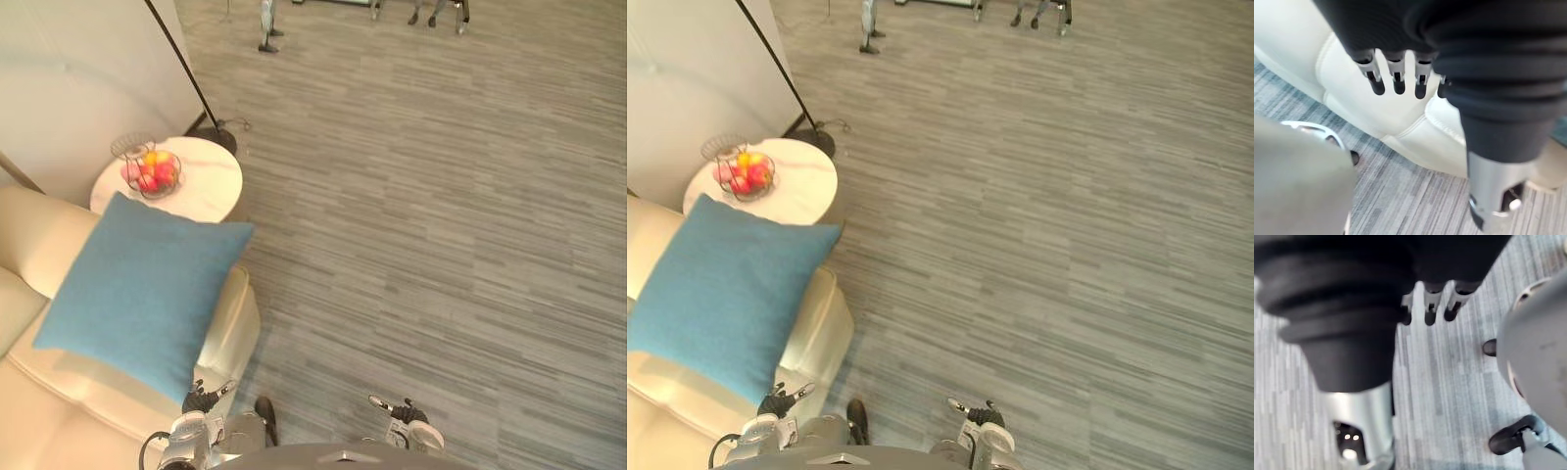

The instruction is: Pick up cushions and gather them together orderly.

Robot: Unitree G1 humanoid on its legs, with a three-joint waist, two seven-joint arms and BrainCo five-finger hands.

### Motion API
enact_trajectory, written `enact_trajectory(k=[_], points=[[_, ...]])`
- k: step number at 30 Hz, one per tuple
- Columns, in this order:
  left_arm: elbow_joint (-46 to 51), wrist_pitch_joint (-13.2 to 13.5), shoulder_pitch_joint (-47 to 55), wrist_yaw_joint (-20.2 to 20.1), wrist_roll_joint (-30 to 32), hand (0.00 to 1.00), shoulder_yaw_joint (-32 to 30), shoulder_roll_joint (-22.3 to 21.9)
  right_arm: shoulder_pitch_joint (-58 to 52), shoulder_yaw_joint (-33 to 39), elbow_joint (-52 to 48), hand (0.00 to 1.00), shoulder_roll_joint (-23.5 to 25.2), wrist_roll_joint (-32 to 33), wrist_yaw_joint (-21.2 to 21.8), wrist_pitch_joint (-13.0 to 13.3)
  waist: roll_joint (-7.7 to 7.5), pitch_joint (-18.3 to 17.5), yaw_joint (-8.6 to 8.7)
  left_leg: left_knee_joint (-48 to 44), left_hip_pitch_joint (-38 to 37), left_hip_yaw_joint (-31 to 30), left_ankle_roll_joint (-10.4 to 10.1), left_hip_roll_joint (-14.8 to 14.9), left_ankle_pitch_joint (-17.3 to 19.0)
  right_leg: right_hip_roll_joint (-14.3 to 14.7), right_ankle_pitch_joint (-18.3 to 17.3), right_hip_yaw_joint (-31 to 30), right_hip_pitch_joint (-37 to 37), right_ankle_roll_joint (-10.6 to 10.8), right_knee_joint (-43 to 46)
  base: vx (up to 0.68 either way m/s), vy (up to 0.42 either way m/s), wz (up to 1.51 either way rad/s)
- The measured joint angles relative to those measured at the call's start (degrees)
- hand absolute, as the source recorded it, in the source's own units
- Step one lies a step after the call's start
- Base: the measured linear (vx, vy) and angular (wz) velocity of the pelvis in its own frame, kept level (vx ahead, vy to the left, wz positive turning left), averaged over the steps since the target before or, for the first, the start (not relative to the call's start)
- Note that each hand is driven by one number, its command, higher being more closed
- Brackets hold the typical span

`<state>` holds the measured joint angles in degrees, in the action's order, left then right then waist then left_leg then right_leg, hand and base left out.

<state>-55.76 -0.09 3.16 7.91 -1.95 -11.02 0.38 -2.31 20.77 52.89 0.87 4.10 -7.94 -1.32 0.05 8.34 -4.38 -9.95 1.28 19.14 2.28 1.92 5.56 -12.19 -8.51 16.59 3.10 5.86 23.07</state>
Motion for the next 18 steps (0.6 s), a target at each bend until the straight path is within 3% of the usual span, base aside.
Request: enact_trajectory(k=[2, 3, 5, 7, 9, 10, 12, 13, 14, 15, 17, 18], points=[[-0.06, -0.14, 0.38, -0.02, -0.18, 0.0, 1.53, 0.91, 0.13, -1.32, -0.14, 0.0, -0.52, -0.03, 0.3, 0.26, -0.14, 0.2, 0.75, -0.2, -3.0, -2.09, 0.11, -0.93, 2.48, -3.45, 3.5, -3.46, -7.39, 3.09, 19.89, 0.17, 0.096, 0.38], [-0.08, -0.26, 0.38, -0.02, -0.19, 0.0, 1.81, 1.17, 0.14, -1.63, -0.14, 0.0, -0.59, -0.04, 0.34, 0.31, -0.38, 0.29, 1.09, -0.29, -3.55, -3.03, 0.2, -0.99, 2.79, -3.73, 3.76, -3.94, -8.28, 3.47, 22.68, 0.2, 0.02, 0.69], [-0.05, -0.53, 0.44, 0.05, -0.23, 0.0, 2.06, 1.46, 0.03, -1.96, -0.12, 0.0, -0.7, -0.04, 0.36, 0.41, -1.01, 0.45, 1.4, -0.54, -5.59, -6.49, 0.61, -1.06, 3.84, -3.95, -0.31, -2.96, -10.3, 1.94, 28.07, 0.2, -0.033, 0.83], [-0.06, -0.55, 0.49, 0.1, -0.29, 0.0, 1.98, 1.42, -0.72, -2.28, 0.12, 0.0, -1.24, -0.06, 0.42, 0.4, -0.91, 0.47, 1.59, -0.06, -7.21, -9.94, 0.47, -0.8, 4.58, -2.77, -4.12, -1.88, -12.12, 1.09, 21.61, 0.24, -0.125, 0.96], [-0.05, -0.55, 0.52, 0.15, -0.62, 0.0, 1.28, 1.08, -0.34, -2.27, 0.48, 0.0, -1.53, -0.05, 0.44, 0.35, -0.62, 0.59, 1.5, 0.02, -7.55, -12.68, -0.41, -0.14, 5.22, -0.61, -4.3, -3.08, -13.21, 0.75, 13.12, 0.22, -0.214, 0.83], [-0.05, -0.55, 0.51, 0.44, -0.79, 0.0, 0.03, 0.46, -0.25, -2.15, 0.45, 0.0, -1.67, -0.04, 0.43, 0.39, -0.03, 0.9, 1.52, -0.11, -7.81, -15.39, -1.71, 1.51, 6.02, 3.1, -3.26, -7.29, -13.74, 0.22, 4.58, 0.22, -0.268, 0.85], [-0.07, -0.55, 0.57, 0.57, -1.24, 0.0, -1.26, 0.11, -0.45, -2.21, 0.46, 0.0, -1.58, 0.02, 0.43, 0.37, -0.01, 0.84, 1.47, -0.3, -7.54, -18.94, -3.41, 2.94, 7.01, 6.7, -0.04, -14.61, -13.82, 0.26, -4.11, 0.2, -0.317, 1.04], [-0.02, -0.54, 0.54, 0.54, -1.34, 0.0, -2.73, 0.16, -0.85, -2.29, 0.46, 0.0, -1.19, 0.05, 0.44, 0.37, -1.1, 0.9, 1.54, -1.3, -7.25, -22.74, -5.2, 2.6, 8.16, 7.61, 1.99, -20.99, -12.82, 1.59, -9.45, 0.26, -0.435, 1.28], [0.04, -0.53, 0.54, 0.59, -1.38, 0.0, -3.61, 0.11, -1.11, -2.19, 0.46, 0.0, -0.93, 0.14, 0.45, 0.39, -1.67, 0.84, 1.43, -1.7, -7.35, -24.3, -6.13, 2.31, 8.75, 7.48, 5.57, -21.45, -12.58, 2.11, -8.64, 0.3, -0.467, 1.37], [-0.18, -0.58, 0.83, 0.71, -1.74, 0.0, -4.84, -0.72, -1.53, -2.2, 0.26, 0.0, -1.5, -0.05, 0.48, 0.39, -1.11, 0.5, 1.46, -1.76, -7.37, -27.07, -6.3, 3.4, 9.14, 8.47, 3.5, -19.31, -12.79, 0.9, -5.2, 0.3, -0.458, 1.09], [0.02, -0.55, 1.22, 0.99, -2.47, 0.0, -6.8, -3.05, -1.58, -2.13, 0.04, 0.0, -2.52, -0.11, 0.48, 0.48, 1.54, -0.2, 0.86, -1.92, -7.11, -30.08, -6.73, 4.94, 8.09, 8.33, -0.91, -13.86, -12.95, -1.19, -0.83, 0.3, -0.363, 1.15], [0.2, -0.48, 1.4, 1.38, -2.47, 0.0, -7.09, -3.44, -1.52, -2.12, 0.04, 0.0, -2.69, -0.1, 0.48, 0.54, 1.81, -0.35, 0.78, -1.7, -6.62, -30.75, -6.87, 5.14, 6.85, 7.82, -2.19, -11.68, -12.56, -1.57, 0.21, 0.34, -0.368, 1.42]])
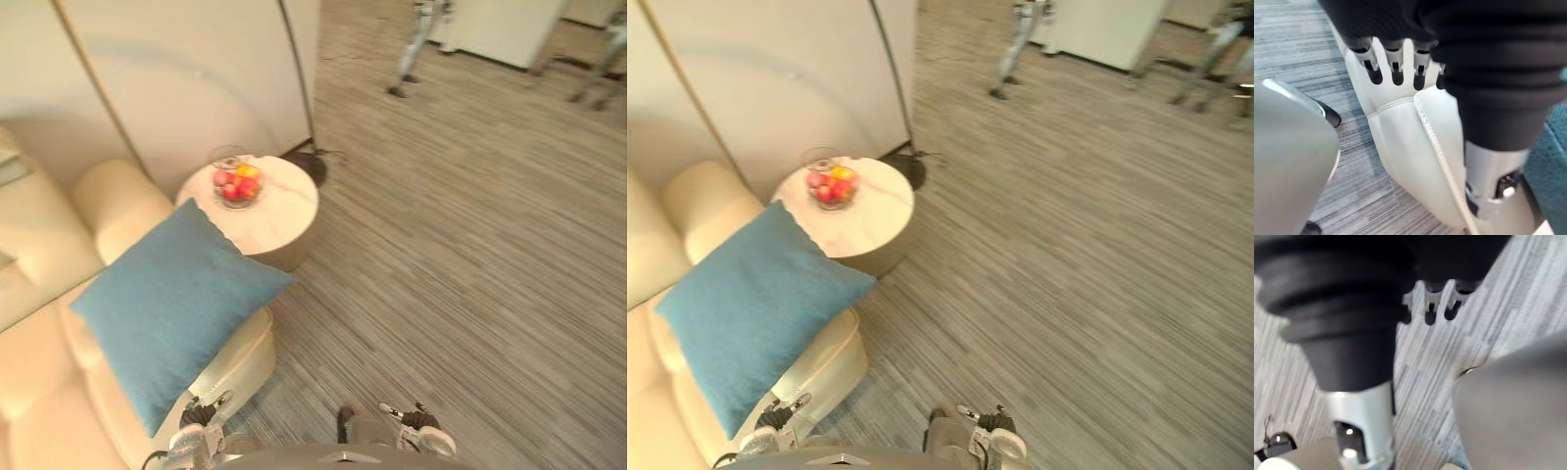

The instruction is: Pick up cushions and gather them together orderly.

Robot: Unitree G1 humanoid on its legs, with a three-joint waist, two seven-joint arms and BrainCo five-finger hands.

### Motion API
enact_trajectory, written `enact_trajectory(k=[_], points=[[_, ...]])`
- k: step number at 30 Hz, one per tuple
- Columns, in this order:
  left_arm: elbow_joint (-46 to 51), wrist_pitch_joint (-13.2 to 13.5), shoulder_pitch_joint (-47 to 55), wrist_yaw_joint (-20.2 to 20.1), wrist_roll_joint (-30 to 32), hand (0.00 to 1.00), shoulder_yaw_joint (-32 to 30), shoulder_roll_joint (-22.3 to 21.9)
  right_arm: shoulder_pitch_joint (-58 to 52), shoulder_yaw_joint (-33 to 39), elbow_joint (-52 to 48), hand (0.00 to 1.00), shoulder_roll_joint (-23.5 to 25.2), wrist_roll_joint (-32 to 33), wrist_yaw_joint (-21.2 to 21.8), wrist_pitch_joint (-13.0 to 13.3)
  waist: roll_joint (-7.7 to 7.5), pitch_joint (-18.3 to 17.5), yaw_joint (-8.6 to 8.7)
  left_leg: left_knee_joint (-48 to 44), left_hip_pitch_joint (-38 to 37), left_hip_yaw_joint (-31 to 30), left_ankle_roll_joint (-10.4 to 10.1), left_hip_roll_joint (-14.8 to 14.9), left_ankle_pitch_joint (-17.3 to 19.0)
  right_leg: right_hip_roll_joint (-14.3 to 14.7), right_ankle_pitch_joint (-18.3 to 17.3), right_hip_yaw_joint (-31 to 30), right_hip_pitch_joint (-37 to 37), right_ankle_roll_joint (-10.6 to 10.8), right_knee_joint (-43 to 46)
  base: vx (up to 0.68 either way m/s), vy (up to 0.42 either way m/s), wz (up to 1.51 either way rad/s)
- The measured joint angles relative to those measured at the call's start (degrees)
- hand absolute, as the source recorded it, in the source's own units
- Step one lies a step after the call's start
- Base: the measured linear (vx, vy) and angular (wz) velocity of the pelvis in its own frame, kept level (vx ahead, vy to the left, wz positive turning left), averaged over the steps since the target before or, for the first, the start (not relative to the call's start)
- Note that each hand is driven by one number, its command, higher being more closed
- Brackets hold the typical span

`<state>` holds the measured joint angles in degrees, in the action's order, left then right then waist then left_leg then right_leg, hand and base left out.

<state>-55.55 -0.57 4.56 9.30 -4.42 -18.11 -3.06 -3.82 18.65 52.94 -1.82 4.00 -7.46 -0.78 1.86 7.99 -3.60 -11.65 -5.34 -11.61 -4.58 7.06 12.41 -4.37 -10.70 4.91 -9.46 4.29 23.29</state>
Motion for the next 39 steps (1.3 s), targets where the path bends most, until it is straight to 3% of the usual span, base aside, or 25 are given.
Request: enact_trajectory(k=[4, 6, 12, 15, 18, 20, 22, 23, 24, 26, 28, 29, 30, 31, 32, 33, 34, 35, 36, 38, 39], points=[[1.89, 0.16, 0.34, 0.23, -0.54, 0.0, -0.3, -0.27, -0.5, 0.05, 0.34, 0.0, -0.01, 0.02, -0.08, 0.24, 0.06, -0.17, 0.71, -2.73, 6.8, 2.41, -1.47, 2.22, -4.33, -1.64, -0.64, 14.33, 5.67, -2.19, -3.24, 0.26, -0.218, 1.61], [2.18, 0.18, 0.37, 0.23, -0.8, 0.0, 0.27, -0.11, -0.45, 0.25, 0.45, 0.0, 0.24, 0.02, -0.1, 0.26, -0.1, -0.06, 0.46, -3.03, 8.48, 5.83, -2.4, 2.56, -5.62, -1.73, -0.57, 16.55, 7.38, -2.98, -3.4, 0.15, -0.056, 1.39], [1.66, 0.16, 0.24, 0.04, -1.5, 0.0, 7.17, 3.47, 2.04, 1.22, 2.14, 0.0, 2.23, 0.08, -0.1, 0.41, -2.38, -0.84, 0.62, 6.96, 8.14, 25.11, 0.11, 0.93, -13.64, -4.91, 0.41, 24.05, 11.77, -2.17, -7.57, 0.07, 0.076, 1.15], [-0.33, -0.04, -0.68, -0.22, -0.93, 0.0, 8.94, 4.71, 2.47, 1.11, 2.13, 0.0, 3.07, 0.09, -0.05, 0.42, -2.56, -0.81, 1.12, 11.88, 7.23, 26.43, 1.48, -0.98, -17.91, -4.94, 2.75, 24.52, 12.6, -1.09, -11.18, -0.04, 0.091, 0.23], [-1.54, -0.04, -0.63, -0.52, -0.83, 0.0, 9.85, 5.37, 2.49, 0.91, 2.25, 0.0, 2.77, -0.02, -0.07, 0.24, -2.69, -0.64, 2.07, 16.22, 4.48, 25.62, 1.72, -2.4, -19.62, -5.06, 3.17, 24.6, 14.33, -0.41, -12.28, -0.08, 0.071, 0.14], [-1.52, 0.04, -0.64, -0.99, -0.83, 0.0, 9.86, 5.72, 2.39, 0.46, 2.31, 0.0, 2.69, -1.24, -0.04, -0.15, -2.96, -0.28, 2.2, 16.48, 4.18, 24.95, 1.99, -2.89, -19.56, -6.09, 2.96, 25.5, 14.19, -0.09, -10.14, -0.12, 0.087, 0.19], [-1.55, 0.1, -0.71, -1.03, -0.82, 0.0, 10.03, 5.81, 2.4, -0.82, 2.4, 0.0, 1.62, -2.23, 0.01, -0.57, -2.9, 0.5, 2.58, 16.6, 3.99, 23.6, 3.76, -3.74, -17.81, -9.12, 2.3, 25.34, 12.12, 0.92, -0.97, -0.18, 0.111, 0.48], [-1.55, 0.1, -0.68, -1.02, -0.83, 0.0, 10.12, 5.87, 2.12, -1.02, 2.19, 0.0, 1.36, -1.96, 0.05, -0.66, -2.9, 0.65, 2.74, 16.59, 3.97, 22.93, 4.06, -4.01, -17.58, -10.5, 2.85, 24.08, 10.3, 0.31, 4.09, -0.21, 0.161, 0.77], [-1.43, 0.18, -0.72, -0.98, -0.96, 0.0, 10.13, 5.85, 2.34, -1.71, 1.84, 0.0, 1.1, -2.22, 0.13, -0.59, -2.9, 1.11, 2.92, 16.57, 3.95, 21.68, 4.09, -4.17, -17.56, -11.29, 4.81, 19.84, 7.08, -2.67, 10.77, -0.15, 0.12, 0.92], [-1.22, 0.17, -0.68, -0.92, -0.99, 0.0, 9.03, 6.29, 2.27, -2.67, 1.49, 0.0, 1.24, -2.85, 0.8, -0.58, -2.88, 1.63, 2.91, 16.58, 4.56, 19.8, 4.08, -3.77, -17.56, -7.27, 3.5, 9.64, 4.65, -1.48, 12.58, -0.14, 0.06, 1.01], [-0.63, 0.18, -0.58, -1.05, -1.01, 0.0, 6.81, 5.79, 2.19, -2.61, 1.25, 0.0, 1.86, -3.99, 1.06, -0.56, -3.49, 1.64, 2.71, 16.61, 6.46, 17.6, 2.85, -4.6, -15.79, -0.94, 1.07, 2.52, 5.48, -1.88, 4.66, -0.13, -0.02, 1.2], [-0.21, 0.19, -0.57, -1.06, -1.04, 0.0, 5.41, 6.07, 1.95, -2.46, 1.59, 0.0, 3.34, -4.03, 1.04, -0.53, -7.14, 0.62, 2.89, 14.76, 6.94, 18.18, 3.54, -7.1, -15.28, -2.32, -0.45, 0.56, 5.6, -4.46, 0.77, -0.05, -0.034, 1.14], [1.63, 0.35, -1.51, -1.16, -1.19, 0.0, 2.25, 6.96, 2.0, -2.18, 1.59, 0.0, 4.55, -4.11, 1.14, 0.02, -10.06, 1.3, 3.0, -5.34, 12.85, 19.17, 7.66, -9.39, -11.56, -5.9, -3.43, -0.21, 4.81, -2.6, -0.94, -0.04, -0.013, 0.73], [1.4, 0.17, -1.29, -0.98, -0.54, 0.0, 2.4, 5.41, 0.66, -1.74, 0.18, 0.0, 3.26, -4.29, 1.38, -0.19, -6.34, 0.87, 2.82, -15.94, 14.28, 17.99, 5.3, -6.26, -2.96, -3.44, -3.87, 1.48, 5.28, -3.16, -1.38, -0.04, 0.077, 0.42], [0.74, 0.19, 0.46, -0.88, -1.06, 0.0, 1.67, 3.95, 0.19, -1.57, -0.61, 0.0, 1.55, -4.32, 1.06, -0.1, -2.11, 0.83, 2.15, -14.44, 12.17, 17.59, 4.04, -3.81, 2.56, -1.32, -2.37, 0.89, 6.78, -1.69, -2.53, -0.07, 0.132, -0.07], [1.09, 0.1, 0.5, -0.75, -1.15, 0.0, 1.04, 3.83, -0.16, -1.45, -0.51, 0.0, 1.62, -4.15, 1.09, -0.27, -1.74, 0.98, 1.58, -12.66, 11.19, 18.34, 3.83, -4.07, 1.87, -1.35, -1.78, -0.07, 6.98, -2.01, -3.43, -0.03, 0.126, -0.13], [0.86, 0.27, 1.23, -0.71, -0.99, 0.0, 0.7, 4.04, -0.71, -1.35, -0.63, 0.0, 1.94, -4.13, 1.08, -0.11, -3.05, -0.31, 1.85, -8.54, 9.59, 18.41, 4.16, -5.29, -0.25, -1.45, 1.37, -1.15, 8.37, -1.82, -7.36, -0.02, 0.042, 0.0], [0.68, 0.24, 1.43, -0.75, -1.0, 0.0, 0.68, 4.19, -1.22, -1.54, -0.21, 0.0, 2.64, -4.21, 1.1, -0.17, -3.0, -0.65, 1.83, -6.38, 8.82, 18.49, 4.26, -5.75, -1.36, -1.57, 2.81, -1.11, 9.16, -1.67, -9.92, -0.01, 0.011, 0.08], [0.72, 0.24, 1.54, -0.76, -1.0, 0.0, 0.67, 4.16, -1.34, -1.67, -0.16, 0.0, 2.84, -4.32, 1.13, -0.19, -4.08, -1.37, 1.68, -4.98, 8.27, 18.49, 4.37, -5.95, -2.21, -1.62, 3.72, -1.01, 9.92, -1.09, -11.69, 0.0, 0.0, 0.0], [0.54, 0.24, 1.66, -0.81, -1.0, 0.0, 0.67, 4.21, -1.72, -1.66, -0.01, 0.0, 3.27, -4.27, 1.13, -0.18, -3.93, -1.72, 1.58, -2.54, 7.45, 18.36, 4.13, -6.47, -3.88, -2.04, 4.47, -0.92, 10.13, -0.71, -13.13, 0.05, 0.006, 0.01], [0.16, 0.23, 1.61, -0.87, -1.0, 0.0, 0.73, 4.14, -1.81, -1.74, 0.17, 0.0, 3.57, -4.31, 1.16, -0.18, -4.71, -2.45, 1.75, -0.46, 6.36, 18.09, 4.13, -6.97, -5.06, -2.31, 4.93, -0.79, 10.38, -0.09, -13.88, 0.07, -0.001, 0.06]])
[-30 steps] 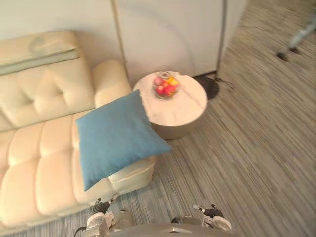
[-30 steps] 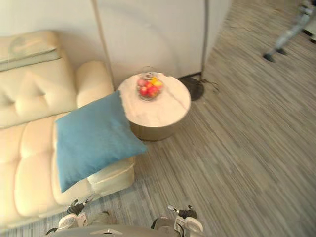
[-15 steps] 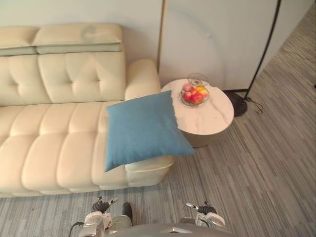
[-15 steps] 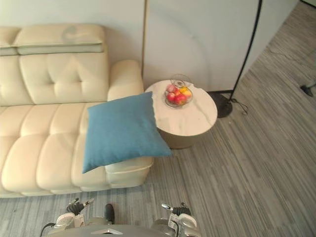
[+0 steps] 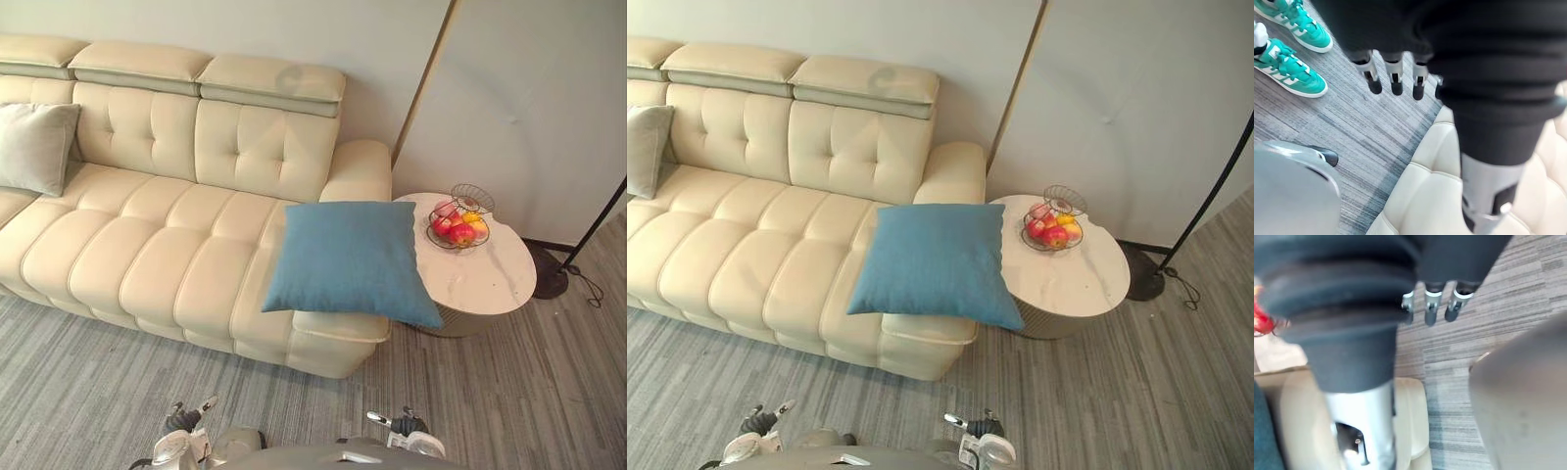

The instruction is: Pick up cushions and gather them together orderly.

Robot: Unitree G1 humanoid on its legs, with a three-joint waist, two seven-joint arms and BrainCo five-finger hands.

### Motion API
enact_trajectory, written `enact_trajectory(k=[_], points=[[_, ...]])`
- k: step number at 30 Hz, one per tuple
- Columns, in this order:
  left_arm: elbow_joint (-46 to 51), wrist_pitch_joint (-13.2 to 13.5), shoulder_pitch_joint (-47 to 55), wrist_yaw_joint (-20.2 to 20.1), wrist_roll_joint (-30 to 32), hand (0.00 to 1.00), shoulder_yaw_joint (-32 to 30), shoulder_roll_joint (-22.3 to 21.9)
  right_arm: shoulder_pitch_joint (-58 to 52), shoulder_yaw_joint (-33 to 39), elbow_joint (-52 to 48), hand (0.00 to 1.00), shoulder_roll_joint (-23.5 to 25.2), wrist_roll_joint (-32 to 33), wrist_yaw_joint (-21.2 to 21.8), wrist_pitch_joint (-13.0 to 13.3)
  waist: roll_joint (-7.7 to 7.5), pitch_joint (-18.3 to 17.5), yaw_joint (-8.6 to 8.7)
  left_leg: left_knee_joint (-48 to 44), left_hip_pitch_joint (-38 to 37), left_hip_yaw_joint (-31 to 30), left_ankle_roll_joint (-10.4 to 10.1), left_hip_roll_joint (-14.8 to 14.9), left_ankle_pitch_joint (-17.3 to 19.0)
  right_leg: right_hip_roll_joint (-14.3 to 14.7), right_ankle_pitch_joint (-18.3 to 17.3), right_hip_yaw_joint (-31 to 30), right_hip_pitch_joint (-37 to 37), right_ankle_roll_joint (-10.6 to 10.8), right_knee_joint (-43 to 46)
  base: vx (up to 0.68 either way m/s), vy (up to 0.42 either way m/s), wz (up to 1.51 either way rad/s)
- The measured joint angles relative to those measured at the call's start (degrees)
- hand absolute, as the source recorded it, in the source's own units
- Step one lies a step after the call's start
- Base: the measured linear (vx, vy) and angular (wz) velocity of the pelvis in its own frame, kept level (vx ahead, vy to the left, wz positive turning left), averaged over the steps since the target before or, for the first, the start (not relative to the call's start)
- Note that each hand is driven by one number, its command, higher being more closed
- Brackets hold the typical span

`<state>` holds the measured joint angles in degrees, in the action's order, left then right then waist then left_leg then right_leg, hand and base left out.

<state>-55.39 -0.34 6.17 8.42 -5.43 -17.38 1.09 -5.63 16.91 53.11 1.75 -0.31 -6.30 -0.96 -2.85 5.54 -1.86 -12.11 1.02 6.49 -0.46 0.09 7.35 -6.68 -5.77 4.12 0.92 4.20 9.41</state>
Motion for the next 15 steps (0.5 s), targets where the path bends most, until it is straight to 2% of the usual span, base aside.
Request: enact_trajectory(k=[5, 6, 7, 8, 9, 10, 15], points=[[-1.36, 0.02, -0.39, -0.1, 0.01, 0.0, 0.03, -0.24, -0.08, -0.71, 1.14, 0.0, -0.04, -0.06, 0.1, 0.0, 0.0, -0.62, 0.0, 4.58, -2.76, -0.25, 0.64, -0.78, -2.69, -0.13, 0.81, 0.45, 1.45, 0.77, -1.96, 0.08, -0.012, 0.03], [-1.76, 0.01, -0.47, -0.12, 0.04, 0.0, 0.05, -0.24, -0.01, -1.0, 1.75, 0.0, -0.14, -0.05, 0.11, 0.04, -0.63, -1.29, -0.05, 6.08, -3.31, -0.19, 0.74, -0.9, -3.39, -0.11, 1.13, 0.46, 1.68, 0.71, -2.54, 0.09, -0.008, -0.03], [-2.06, 0.01, -0.47, -0.13, 0.05, 0.0, 0.07, -0.27, -0.03, -0.99, 1.96, 0.0, -0.16, -0.05, 0.11, 0.02, 0.03, -1.31, -0.05, 7.45, -3.64, -0.12, 0.69, -1.0, -4.05, -0.07, 1.38, 0.49, 1.67, 0.69, -3.21, 0.09, -0.006, -0.02], [-2.08, 0.01, -0.49, -0.14, 0.05, 0.0, 0.07, -0.31, -0.03, -0.99, 1.91, 0.0, -0.18, -0.05, 0.13, 0.04, -0.58, -1.59, -0.05, 8.16, -4.14, -0.09, 0.69, -1.05, -4.3, -0.05, 1.5, 0.49, 2.06, 0.69, -3.56, 0.08, -0.003, -0.02], [-2.26, 0.01, -0.49, -0.19, 0.08, 0.0, 0.12, -0.33, -0.03, -0.99, 1.99, 0.0, -0.21, -0.07, 0.16, 0.03, -0.24, -1.5, -0.06, 9.51, -5.04, 0.02, 0.67, -1.15, -4.86, -0.05, 1.57, 0.46, 2.49, 0.68, -4.09, 0.03, 0.0, -0.01], [-3.82, 0.02, -1.01, -0.59, 1.24, 0.0, 4.01, 0.54, 1.01, -2.75, 4.39, 0.0, -1.13, -0.03, 1.08, 0.01, 0.39, -1.67, 0.16, 17.03, -9.43, 1.47, 0.84, -1.88, -8.44, 0.17, 3.5, -0.27, 4.99, 1.03, -8.12, 0.0, 0.0, 0.0], [-3.82, 0.02, -1.01, -0.59, 1.24, 0.0, 4.01, 0.54, 1.01, -2.75, 4.39, 0.0, -1.14, -0.03, 1.09, 0.01, 0.41, -1.67, 0.17, 17.03, -9.43, 1.46, 0.84, -1.87, -8.44, 0.16, 3.5, -0.27, 4.99, 1.03, -8.11, 0.0, 0.0, 0.0]])
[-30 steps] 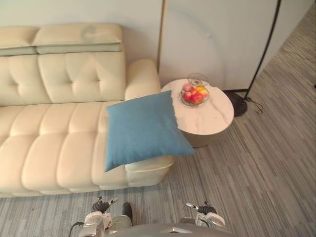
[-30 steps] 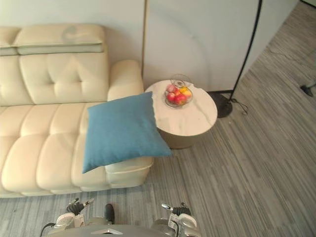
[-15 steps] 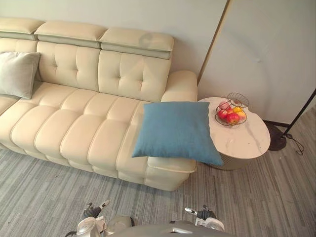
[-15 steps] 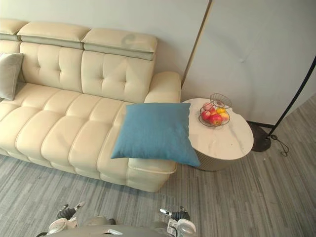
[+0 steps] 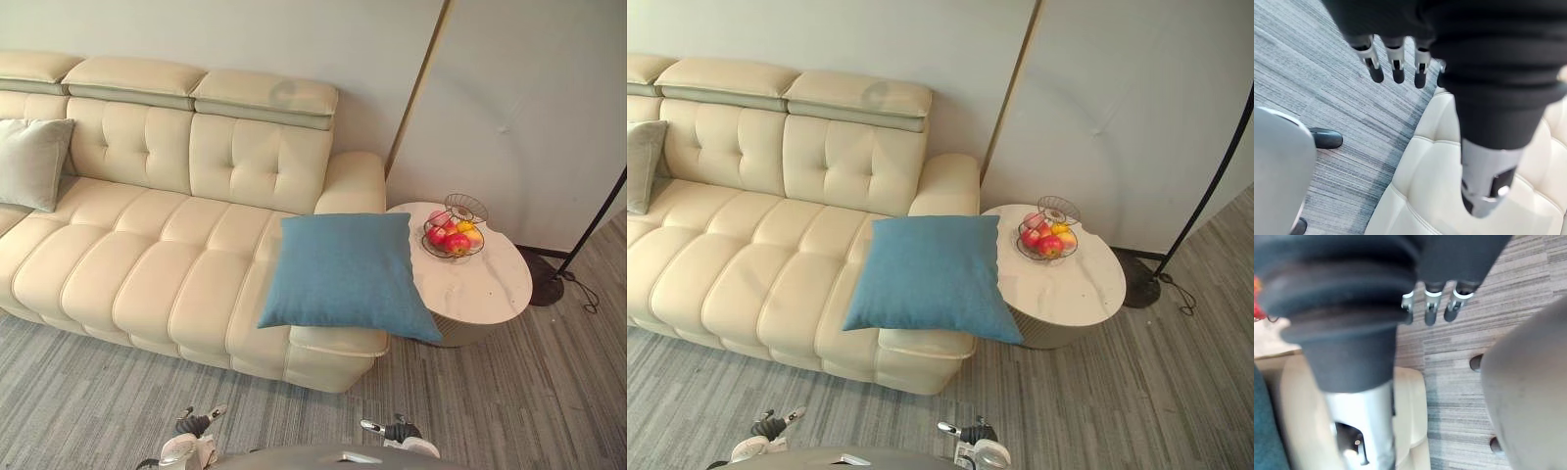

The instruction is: Pick up cushions and gather them together orderly.

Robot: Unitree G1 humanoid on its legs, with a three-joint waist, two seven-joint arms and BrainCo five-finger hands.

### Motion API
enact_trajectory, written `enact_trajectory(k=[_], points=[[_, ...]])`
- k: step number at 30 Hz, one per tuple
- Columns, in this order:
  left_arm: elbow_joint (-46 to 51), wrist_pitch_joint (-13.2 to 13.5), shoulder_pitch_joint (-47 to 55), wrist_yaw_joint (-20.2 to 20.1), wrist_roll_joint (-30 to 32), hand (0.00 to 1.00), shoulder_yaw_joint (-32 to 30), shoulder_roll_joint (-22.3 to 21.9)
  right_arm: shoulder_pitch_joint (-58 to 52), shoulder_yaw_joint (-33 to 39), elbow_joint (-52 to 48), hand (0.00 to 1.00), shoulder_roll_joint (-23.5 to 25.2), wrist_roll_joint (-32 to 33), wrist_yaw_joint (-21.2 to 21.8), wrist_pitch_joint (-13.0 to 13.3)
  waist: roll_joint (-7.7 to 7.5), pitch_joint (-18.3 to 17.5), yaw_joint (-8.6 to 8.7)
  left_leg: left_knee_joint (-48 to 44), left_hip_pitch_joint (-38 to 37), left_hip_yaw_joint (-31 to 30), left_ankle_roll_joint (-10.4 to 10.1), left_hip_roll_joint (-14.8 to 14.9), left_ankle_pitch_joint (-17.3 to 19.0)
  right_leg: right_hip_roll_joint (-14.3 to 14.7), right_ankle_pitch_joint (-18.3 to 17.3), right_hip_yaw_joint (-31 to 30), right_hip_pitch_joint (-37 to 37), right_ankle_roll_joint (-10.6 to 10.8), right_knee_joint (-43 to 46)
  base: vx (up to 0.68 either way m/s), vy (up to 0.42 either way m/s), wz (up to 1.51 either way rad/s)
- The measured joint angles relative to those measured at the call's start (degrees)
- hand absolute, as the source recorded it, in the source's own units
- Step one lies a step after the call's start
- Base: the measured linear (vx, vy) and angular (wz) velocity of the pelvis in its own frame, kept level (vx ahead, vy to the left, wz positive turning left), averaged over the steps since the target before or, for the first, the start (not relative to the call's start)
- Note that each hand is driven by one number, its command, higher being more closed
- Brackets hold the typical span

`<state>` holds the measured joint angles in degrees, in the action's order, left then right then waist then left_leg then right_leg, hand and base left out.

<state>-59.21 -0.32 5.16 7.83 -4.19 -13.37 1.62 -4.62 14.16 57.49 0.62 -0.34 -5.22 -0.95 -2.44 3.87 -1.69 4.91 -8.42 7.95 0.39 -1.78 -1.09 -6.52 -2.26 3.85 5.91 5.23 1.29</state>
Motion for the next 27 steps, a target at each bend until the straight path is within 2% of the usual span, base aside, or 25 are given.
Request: enact_trajectory(k=[14, 21, 27], points=[[-1.26, -0.11, -0.78, -0.62, 0.0, 0.0, -1.04, 0.02, 0.77, 0.89, 0.6, 0.0, -0.28, 0.19, -0.14, -0.78, 0.13, 0.04, -0.09, 0.05, 0.39, 0.2, -0.01, 0.18, 0.01, -0.08, 0.02, 0.27, -0.06, 0.04, -0.08, 0.0, 0.0, 0.0], [-2.41, -0.67, -2.28, -0.64, -0.1, 0.0, -5.85, 0.18, 2.22, 7.6, 2.05, 0.0, -1.2, 0.62, -0.43, -2.16, 0.4, 0.31, -0.09, 0.07, 0.44, 1.07, -0.28, 0.41, 0.2, -0.15, 0.44, 0.47, 0.21, 0.08, -0.65, 0.0, -0.001, -0.03], [1.03, -1.04, -2.56, -0.63, -2.47, 0.0, -8.2, 3.3, 2.52, 16.69, -2.32, 0.0, -7.06, 1.3, -1.27, -3.09, 1.31, 1.02, 0.36, 0.08, 0.47, 2.96, -0.93, 0.8, 1.47, -0.05, 0.38, -0.19, -0.18, 0.0, -1.1, -0.02, -0.015, -0.13]])
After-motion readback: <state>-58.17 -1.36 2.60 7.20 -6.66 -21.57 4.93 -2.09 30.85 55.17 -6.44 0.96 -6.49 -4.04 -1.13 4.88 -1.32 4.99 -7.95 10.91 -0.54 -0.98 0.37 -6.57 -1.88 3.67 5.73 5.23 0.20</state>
